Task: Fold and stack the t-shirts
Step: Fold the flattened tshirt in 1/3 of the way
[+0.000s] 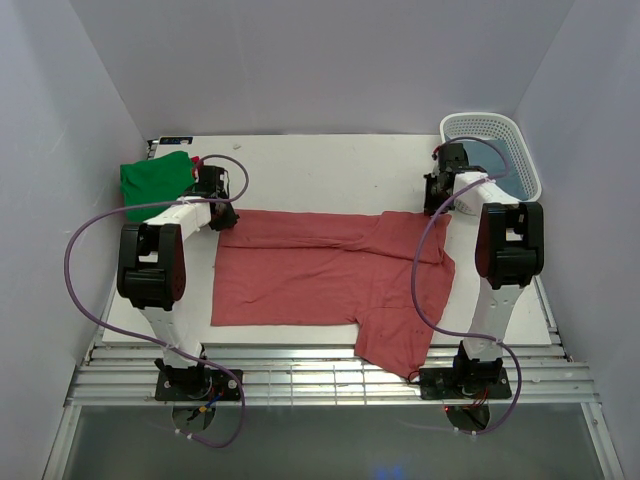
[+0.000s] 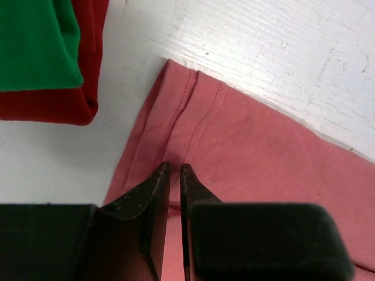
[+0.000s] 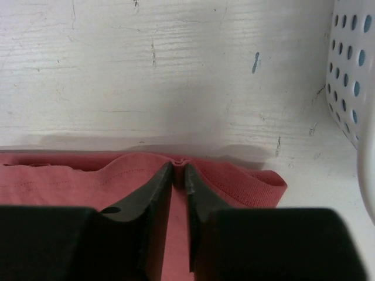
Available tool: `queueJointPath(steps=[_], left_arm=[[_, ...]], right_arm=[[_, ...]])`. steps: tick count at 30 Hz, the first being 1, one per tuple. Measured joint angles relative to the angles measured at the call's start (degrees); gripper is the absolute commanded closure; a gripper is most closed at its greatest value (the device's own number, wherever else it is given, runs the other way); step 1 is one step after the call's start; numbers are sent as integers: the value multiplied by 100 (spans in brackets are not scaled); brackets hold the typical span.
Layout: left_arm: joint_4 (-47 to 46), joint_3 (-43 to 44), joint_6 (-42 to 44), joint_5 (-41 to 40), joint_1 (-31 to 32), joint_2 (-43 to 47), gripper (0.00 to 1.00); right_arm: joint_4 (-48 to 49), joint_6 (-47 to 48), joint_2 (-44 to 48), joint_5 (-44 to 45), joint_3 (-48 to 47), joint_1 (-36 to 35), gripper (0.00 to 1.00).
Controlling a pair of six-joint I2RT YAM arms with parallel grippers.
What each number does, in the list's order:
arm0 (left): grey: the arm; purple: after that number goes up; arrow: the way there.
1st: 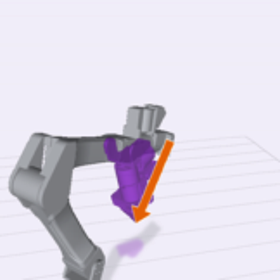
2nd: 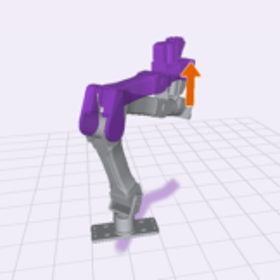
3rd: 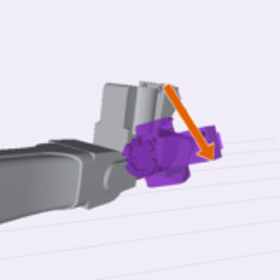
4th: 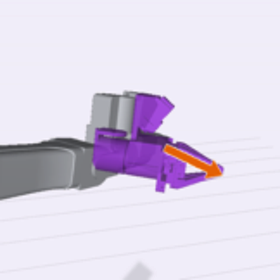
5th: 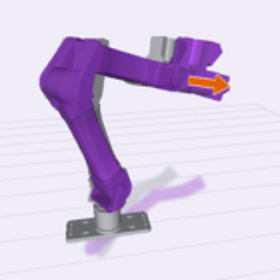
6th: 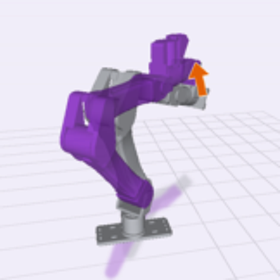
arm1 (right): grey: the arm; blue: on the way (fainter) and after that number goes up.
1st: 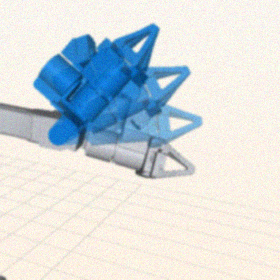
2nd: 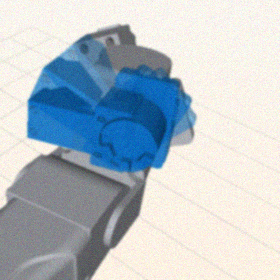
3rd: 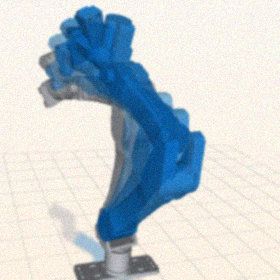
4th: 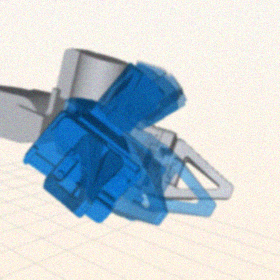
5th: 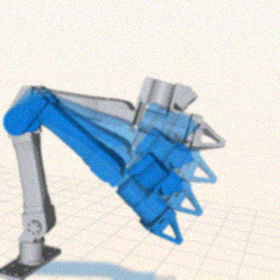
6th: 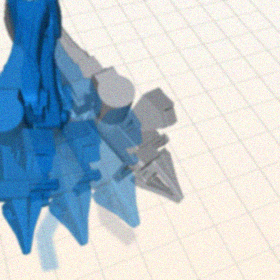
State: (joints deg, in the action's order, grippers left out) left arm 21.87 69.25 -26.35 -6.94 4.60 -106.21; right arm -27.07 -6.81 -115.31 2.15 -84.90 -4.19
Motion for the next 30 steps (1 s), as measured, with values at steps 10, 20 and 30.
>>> queueJointPath(steps=[10, 20, 30], left_arm=[[-4, 7, 20, -9, 0, 0, 78], [-11, -17, -11, 151, 2, 22, 80], [-9, -479, -61, 256, 470, 767, 79]], right_arm=[[20, 59, 317, -267, 190, -2, 89], [-105, -57, 2540, -844, 1727, -52, 89], [-903, -643, 4044, -868, 3226, -699, 89]])
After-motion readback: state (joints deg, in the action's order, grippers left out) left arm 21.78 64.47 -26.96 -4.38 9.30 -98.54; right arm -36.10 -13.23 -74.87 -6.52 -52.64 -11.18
